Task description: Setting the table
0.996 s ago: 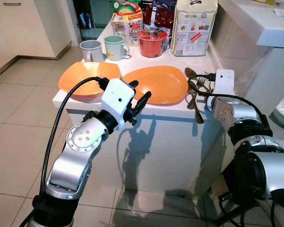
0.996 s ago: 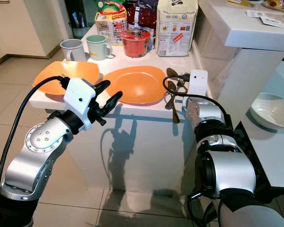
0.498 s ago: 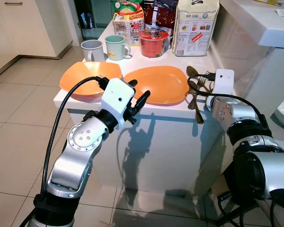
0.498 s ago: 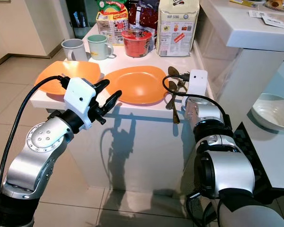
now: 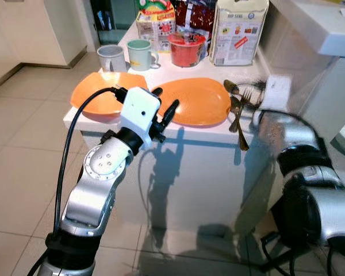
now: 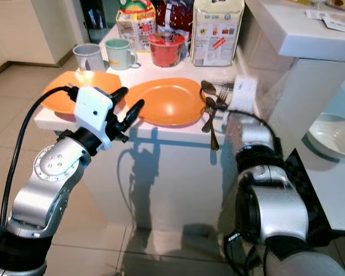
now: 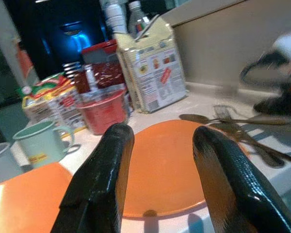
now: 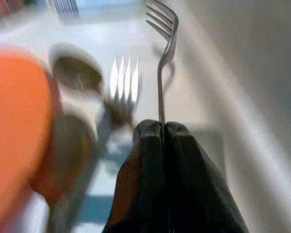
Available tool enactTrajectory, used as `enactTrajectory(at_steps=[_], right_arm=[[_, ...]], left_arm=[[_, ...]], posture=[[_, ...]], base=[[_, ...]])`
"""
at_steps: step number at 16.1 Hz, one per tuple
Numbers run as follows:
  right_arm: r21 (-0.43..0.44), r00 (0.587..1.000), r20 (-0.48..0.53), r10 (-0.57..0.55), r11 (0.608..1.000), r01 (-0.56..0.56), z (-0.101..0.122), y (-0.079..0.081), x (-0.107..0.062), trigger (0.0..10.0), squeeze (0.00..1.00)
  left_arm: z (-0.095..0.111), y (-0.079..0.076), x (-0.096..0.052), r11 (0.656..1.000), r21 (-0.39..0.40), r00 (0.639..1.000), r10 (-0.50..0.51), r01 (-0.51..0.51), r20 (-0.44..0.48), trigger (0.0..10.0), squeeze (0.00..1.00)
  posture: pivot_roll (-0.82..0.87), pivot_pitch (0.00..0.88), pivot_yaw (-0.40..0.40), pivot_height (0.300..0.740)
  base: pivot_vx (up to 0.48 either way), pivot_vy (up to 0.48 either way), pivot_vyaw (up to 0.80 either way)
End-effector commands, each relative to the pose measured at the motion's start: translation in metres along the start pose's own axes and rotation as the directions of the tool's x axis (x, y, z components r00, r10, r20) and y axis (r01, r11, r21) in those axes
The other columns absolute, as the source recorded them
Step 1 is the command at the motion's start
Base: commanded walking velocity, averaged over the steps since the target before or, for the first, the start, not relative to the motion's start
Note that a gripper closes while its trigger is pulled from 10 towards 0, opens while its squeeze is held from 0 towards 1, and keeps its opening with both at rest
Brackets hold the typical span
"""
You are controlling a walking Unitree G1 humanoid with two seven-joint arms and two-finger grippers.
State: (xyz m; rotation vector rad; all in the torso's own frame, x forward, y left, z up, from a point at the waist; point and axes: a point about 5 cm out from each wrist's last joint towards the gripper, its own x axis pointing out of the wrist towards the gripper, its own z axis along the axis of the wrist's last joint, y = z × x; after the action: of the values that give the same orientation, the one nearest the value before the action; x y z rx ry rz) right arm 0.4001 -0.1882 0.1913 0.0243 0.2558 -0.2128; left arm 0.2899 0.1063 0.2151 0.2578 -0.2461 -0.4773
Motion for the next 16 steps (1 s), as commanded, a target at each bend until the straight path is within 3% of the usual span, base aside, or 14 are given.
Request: enactTrajectory(at_steps=[1, 4, 6, 8, 9, 10, 11, 14, 16], right_arm=[[0.006, 0.999, 0.048, 0.022, 1.0, -0.022, 0.013, 0.001, -0.007, 0.0, 0.0], [-0.007, 0.995, 0.095, 0.032, 0.999, -0.032, 0.014, -0.004, -0.03, 0.0, 0.0], [-0.034, 0.994, 0.09, 0.069, 0.997, -0.067, 0.007, -0.003, -0.046, 0.0, 0.0], [-0.121, 0.969, 0.148, 0.198, 0.976, -0.181, -0.002, 0.004, -0.068, 0.0, 0.0], [-0.099, 0.945, 0.199, 0.261, 0.964, -0.245, -0.001, 0.007, -0.077, 0.0, 0.0], [-0.067, 0.899, 0.286, 0.332, 0.943, -0.326, -0.001, 0.009, -0.092, 10.0, 0.0], [-0.037, 0.863, 0.349, 0.365, 0.926, -0.377, -0.004, 0.007, -0.106, 10.0, 0.0], [-0.063, 0.765, 0.461, 0.45, 0.876, -0.478, -0.023, 0.002, -0.137, 10.0, 0.0], [-0.088, 0.743, 0.476, 0.471, 0.866, -0.492, -0.037, -0.005, -0.146, 10.0, 0.0]], left_arm=[[-0.001, 0.005, -0.002, 0.999, 0.017, 0.999, 0.038, -0.038, -0.01, 10.0, 0.0], [0.0, 0.012, 0.005, 0.994, -0.003, 0.994, 0.107, -0.107, 0.004, 10.0, 0.0], [-0.001, 0.007, 0.003, 0.995, -0.002, 0.995, 0.099, -0.099, 0.0, 10.0, 0.0], [-0.004, 0.008, -0.003, 0.991, -0.032, 0.992, 0.127, -0.127, -0.007, 10.0, 0.0], [-0.004, 0.01, -0.005, 0.989, -0.041, 0.99, 0.141, -0.141, -0.005, 10.0, 0.0], [-0.004, 0.012, -0.008, 0.986, -0.044, 0.987, 0.162, -0.162, 0.003, 10.0, 0.0], [-0.003, 0.012, -0.01, 0.985, -0.03, 0.985, 0.171, -0.171, 0.012, 10.0, 0.0], [0.001, 0.008, -0.016, 0.986, -0.029, 0.986, 0.165, -0.164, 0.035, 10.0, 0.0], [-0.001, 0.006, -0.018, 0.987, -0.03, 0.986, 0.161, -0.16, 0.032, 10.0, 0.0]], posture=[[-0.01, 0.0, 0.001, 0.74], [-0.03, 0.0, 0.011, 0.74], [-0.02, 0.0, 0.014, 0.74], [-0.03, 0.0, 0.018, 0.74], [-0.03, 0.0, 0.014, 0.74], [-0.03, 0.0, 0.011, 0.74], [-0.02, 0.0, 0.001, 0.74], [-0.01, 0.0, -0.005, 0.74], [-0.03, 0.0, 0.009, 0.74]], base=[[0.0, 0.0, 0.0], [0.0, 0.0, 0.0], [0.0, 0.0, 0.0], [0.0, 0.0, 0.0], [0.0, 0.0, 0.0], [0.0, 0.0, 0.0], [0.0, 0.0, 0.0], [0.0, 0.0, 0.0], [0.0, 0.0, 0.0]])
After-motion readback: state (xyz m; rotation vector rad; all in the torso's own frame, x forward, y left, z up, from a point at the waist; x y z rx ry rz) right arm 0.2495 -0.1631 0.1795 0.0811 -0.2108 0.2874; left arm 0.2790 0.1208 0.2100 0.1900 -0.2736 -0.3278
